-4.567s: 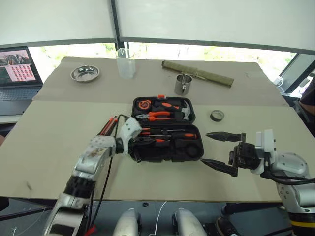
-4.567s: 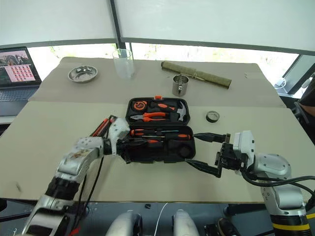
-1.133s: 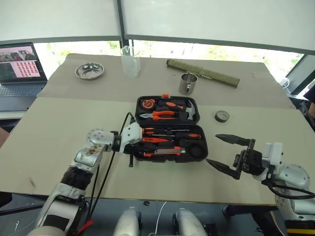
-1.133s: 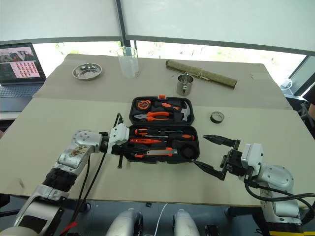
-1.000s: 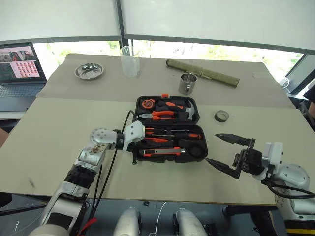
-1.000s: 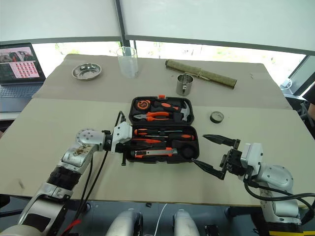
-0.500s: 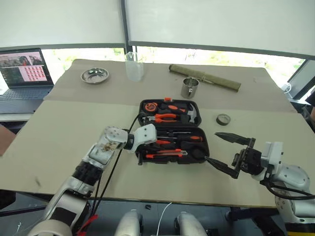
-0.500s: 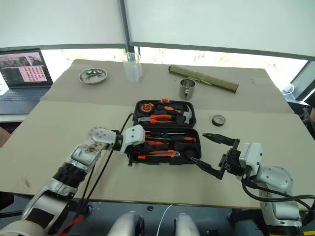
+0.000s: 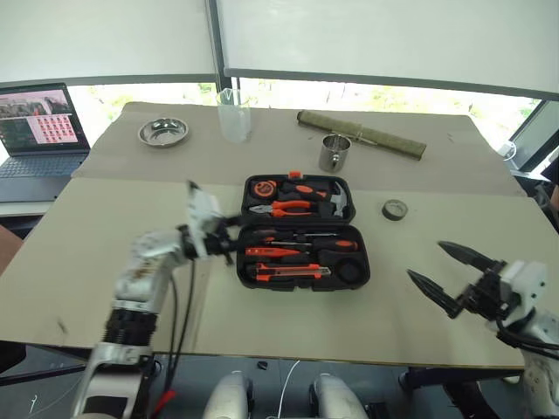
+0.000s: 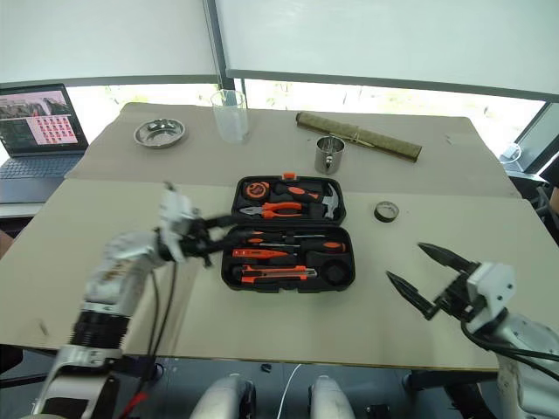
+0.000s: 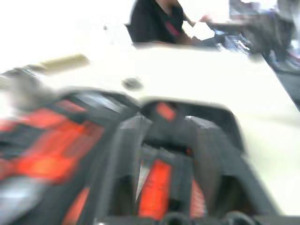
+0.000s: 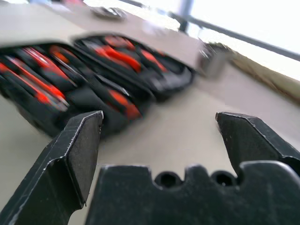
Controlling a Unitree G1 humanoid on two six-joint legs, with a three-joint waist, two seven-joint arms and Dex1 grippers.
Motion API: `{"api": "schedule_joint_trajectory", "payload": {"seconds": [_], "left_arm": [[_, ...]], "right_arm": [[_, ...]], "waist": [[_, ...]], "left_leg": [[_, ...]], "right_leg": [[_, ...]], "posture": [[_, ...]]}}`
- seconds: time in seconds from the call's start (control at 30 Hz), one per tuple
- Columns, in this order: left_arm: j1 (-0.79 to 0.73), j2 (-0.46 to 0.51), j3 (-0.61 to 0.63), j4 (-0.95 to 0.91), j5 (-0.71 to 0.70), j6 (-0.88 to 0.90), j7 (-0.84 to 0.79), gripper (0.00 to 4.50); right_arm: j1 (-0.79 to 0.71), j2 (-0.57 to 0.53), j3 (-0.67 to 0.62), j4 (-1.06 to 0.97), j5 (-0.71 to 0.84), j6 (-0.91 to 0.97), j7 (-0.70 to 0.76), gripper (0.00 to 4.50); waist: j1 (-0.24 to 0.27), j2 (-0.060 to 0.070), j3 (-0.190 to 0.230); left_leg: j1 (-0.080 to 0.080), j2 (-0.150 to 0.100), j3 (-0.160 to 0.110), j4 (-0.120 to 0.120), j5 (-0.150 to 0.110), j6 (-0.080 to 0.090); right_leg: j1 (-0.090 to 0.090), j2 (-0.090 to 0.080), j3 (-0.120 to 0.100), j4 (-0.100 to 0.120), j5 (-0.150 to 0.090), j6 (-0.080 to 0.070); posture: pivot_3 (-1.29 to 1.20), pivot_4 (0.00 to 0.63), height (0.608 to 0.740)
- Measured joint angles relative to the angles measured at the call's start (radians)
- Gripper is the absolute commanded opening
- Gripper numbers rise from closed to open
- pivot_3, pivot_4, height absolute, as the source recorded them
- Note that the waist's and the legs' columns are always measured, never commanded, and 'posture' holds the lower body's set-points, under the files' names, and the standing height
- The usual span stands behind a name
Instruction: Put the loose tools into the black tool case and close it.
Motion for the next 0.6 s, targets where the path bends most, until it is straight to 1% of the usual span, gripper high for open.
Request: {"api": "schedule_joint_trajectory", "payload": {"seconds": [0.03,0.1,0.13,0.2,0.3,0.37,0.43,0.47,0.53,0.6], "left_arm": [[0.032,0.028,0.028,-0.016,-0.036,0.035,-0.014,3.62],[0.097,0.074,0.079,-0.022,-0.095,0.092,-0.043,4.38],[0.116,0.089,0.092,-0.023,-0.11,0.103,-0.059,4.46],[0.134,0.113,0.101,-0.024,-0.126,0.108,-0.088,4.46],[0.125,0.122,0.107,-0.043,-0.149,0.125,-0.097,4.46],[0.107,0.112,0.103,-0.038,-0.143,0.123,-0.076,4.46],[0.085,0.093,0.085,-0.039,-0.125,0.109,-0.057,4.46],[0.08,0.086,0.078,-0.039,-0.121,0.103,-0.05,4.46],[0.07,0.067,0.075,-0.024,-0.104,0.099,-0.014,4.46],[0.066,0.049,0.064,-0.01,-0.074,0.079,0.012,4.46]], "right_arm": [[0.009,0.0,-0.008,0.028,-0.023,-0.007,-0.018,4.5],[0.017,-0.001,-0.013,0.072,-0.079,-0.008,-0.072,4.5],[0.013,-0.005,-0.011,0.082,-0.101,-0.004,-0.094,4.5],[-0.033,-0.036,0.004,0.099,-0.146,0.03,-0.13,4.5],[-0.191,-0.108,0.045,0.12,-0.174,0.086,-0.138,4.5],[-0.356,-0.169,0.13,0.184,-0.22,0.159,-0.113,4.5],[-0.551,-0.228,0.266,0.264,-0.317,0.281,-0.091,4.5],[-0.623,-0.239,0.315,0.299,-0.359,0.323,-0.087,4.5],[-0.759,-0.232,0.402,0.403,-0.414,0.358,-0.04,4.5],[-0.921,-0.188,0.506,0.551,-0.479,0.352,0.011,4.5]], "waist": [[-0.004,0.001,0.0],[-0.013,0.001,0.001],[-0.014,0.001,0.002],[-0.017,0.001,0.003],[-0.022,0.002,0.004],[-0.03,0.002,0.005],[-0.037,0.002,0.006],[-0.037,0.001,0.006],[-0.034,0.001,0.006],[-0.036,0.001,0.006]], "left_leg": [[0.001,0.0,0.0,0.0,0.0,0.0],[0.002,0.0,0.0,0.0,0.0,0.0],[0.002,0.0,0.0,0.001,0.0,0.0],[0.004,0.0,0.002,0.001,0.001,-0.001],[0.006,0.0,0.003,0.001,0.002,0.0],[0.007,0.0,0.004,0.001,0.002,0.001],[0.006,0.0,0.005,0.001,0.003,0.001],[0.005,0.0,0.004,0.0,0.003,0.001],[0.003,0.0,0.004,-0.002,0.002,0.001],[-0.002,0.0,0.004,-0.003,0.002,0.002]], "right_leg": [[0.0,0.0,0.0,0.0,0.0,0.0],[0.001,0.0,0.0,0.0,0.0,0.0],[0.001,0.0,0.0,0.0,0.0,0.0],[0.002,0.0,0.001,0.0,0.0,0.0],[0.004,0.0,0.002,0.0,0.0,0.0],[0.004,0.001,0.003,0.0,0.001,-0.001],[0.003,0.001,0.002,0.0,0.001,-0.001],[0.003,0.001,0.001,0.0,0.001,-0.002],[0.001,0.002,-0.001,0.0,0.001,-0.002],[-0.005,0.002,0.0,0.0,0.001,-0.002]], "posture": [[0.0,0.15,0.74],[0.0,0.15,0.74],[0.0,0.15,0.74],[0.0,0.15,0.74],[0.0,0.15,0.74],[0.0,0.15,0.74],[0.0,0.15,0.74],[0.0,0.15,0.74],[0.0,0.15,0.74],[0.0,0.15,0.74]]}}
